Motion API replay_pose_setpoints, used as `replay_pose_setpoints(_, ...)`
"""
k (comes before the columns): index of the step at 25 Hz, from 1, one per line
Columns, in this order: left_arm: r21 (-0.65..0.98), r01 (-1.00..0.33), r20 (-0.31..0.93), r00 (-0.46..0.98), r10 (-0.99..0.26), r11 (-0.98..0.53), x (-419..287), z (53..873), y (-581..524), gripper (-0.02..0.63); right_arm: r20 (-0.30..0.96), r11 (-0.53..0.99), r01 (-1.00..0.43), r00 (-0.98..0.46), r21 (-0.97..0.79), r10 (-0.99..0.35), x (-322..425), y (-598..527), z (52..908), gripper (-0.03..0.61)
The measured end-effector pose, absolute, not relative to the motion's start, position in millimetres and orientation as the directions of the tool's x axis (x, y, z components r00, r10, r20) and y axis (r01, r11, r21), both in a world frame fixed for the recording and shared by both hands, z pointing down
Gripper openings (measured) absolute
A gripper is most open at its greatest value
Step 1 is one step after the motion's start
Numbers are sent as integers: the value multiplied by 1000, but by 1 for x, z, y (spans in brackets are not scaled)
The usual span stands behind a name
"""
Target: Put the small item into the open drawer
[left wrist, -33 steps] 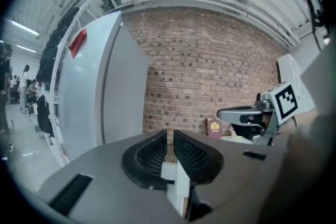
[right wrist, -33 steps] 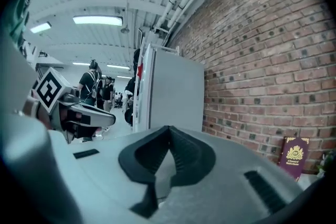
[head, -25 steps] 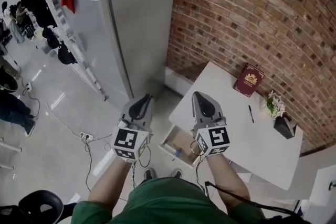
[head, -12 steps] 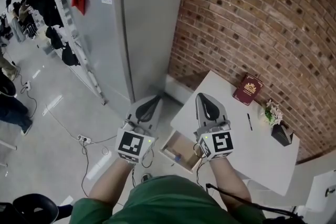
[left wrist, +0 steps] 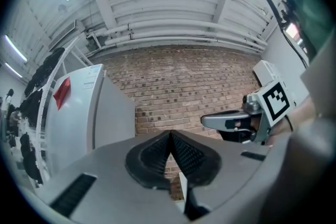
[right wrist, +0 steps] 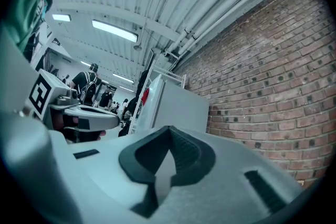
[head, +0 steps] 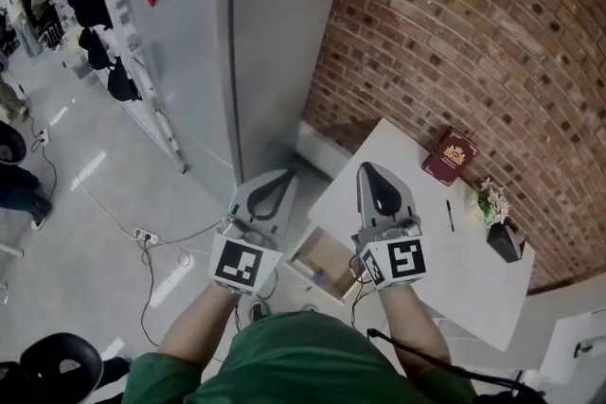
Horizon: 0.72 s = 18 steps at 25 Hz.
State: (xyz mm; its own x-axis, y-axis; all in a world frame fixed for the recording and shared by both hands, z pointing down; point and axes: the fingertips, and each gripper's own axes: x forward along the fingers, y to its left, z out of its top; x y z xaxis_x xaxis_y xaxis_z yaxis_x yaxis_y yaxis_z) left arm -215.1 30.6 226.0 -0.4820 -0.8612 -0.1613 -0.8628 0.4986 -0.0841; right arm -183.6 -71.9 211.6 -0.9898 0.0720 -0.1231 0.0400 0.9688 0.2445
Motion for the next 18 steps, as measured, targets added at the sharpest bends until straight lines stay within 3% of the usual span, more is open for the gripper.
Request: replay_pose_setpoints(18, -78, -847, -108, -517, -849, 525, -228, 248, 18, 9, -98, 979, 12, -995, 206, 33, -184, -91, 229, 3)
